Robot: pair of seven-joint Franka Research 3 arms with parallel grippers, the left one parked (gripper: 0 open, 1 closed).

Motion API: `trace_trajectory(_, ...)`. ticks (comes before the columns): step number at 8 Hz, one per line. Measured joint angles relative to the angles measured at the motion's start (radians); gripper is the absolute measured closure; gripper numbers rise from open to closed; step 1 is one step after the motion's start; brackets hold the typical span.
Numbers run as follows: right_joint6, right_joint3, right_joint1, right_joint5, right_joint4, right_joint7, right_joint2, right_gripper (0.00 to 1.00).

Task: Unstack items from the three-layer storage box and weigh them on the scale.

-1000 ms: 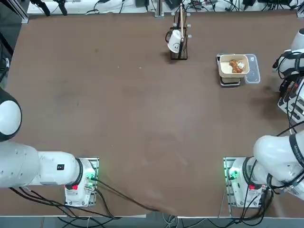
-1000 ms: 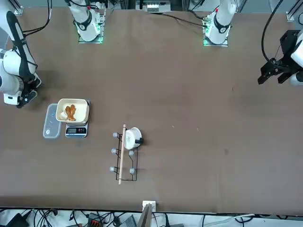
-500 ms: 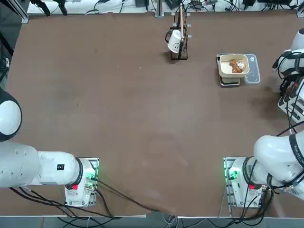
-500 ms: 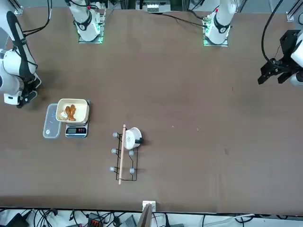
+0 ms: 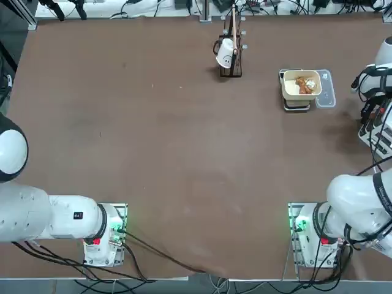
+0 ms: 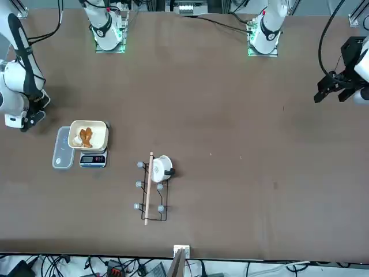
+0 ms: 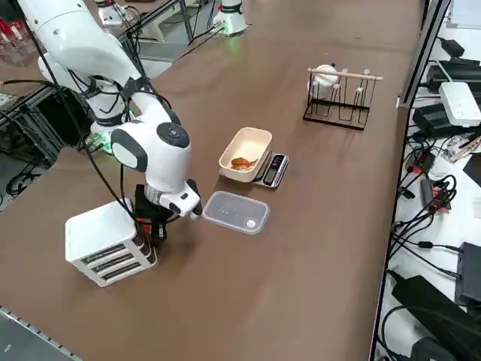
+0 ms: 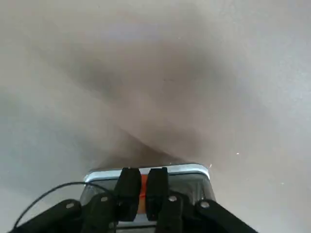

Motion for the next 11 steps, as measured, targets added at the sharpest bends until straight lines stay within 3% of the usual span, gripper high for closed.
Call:
trace_trajectory(6, -0.002, 0.007, 0.012, -0.011, 0.0, 0.014, 0.0, 0.89)
trace_trajectory(11, 0.006, 0.019, 0.117, -0.011, 0.015, 0.118, 0.005, 0.89)
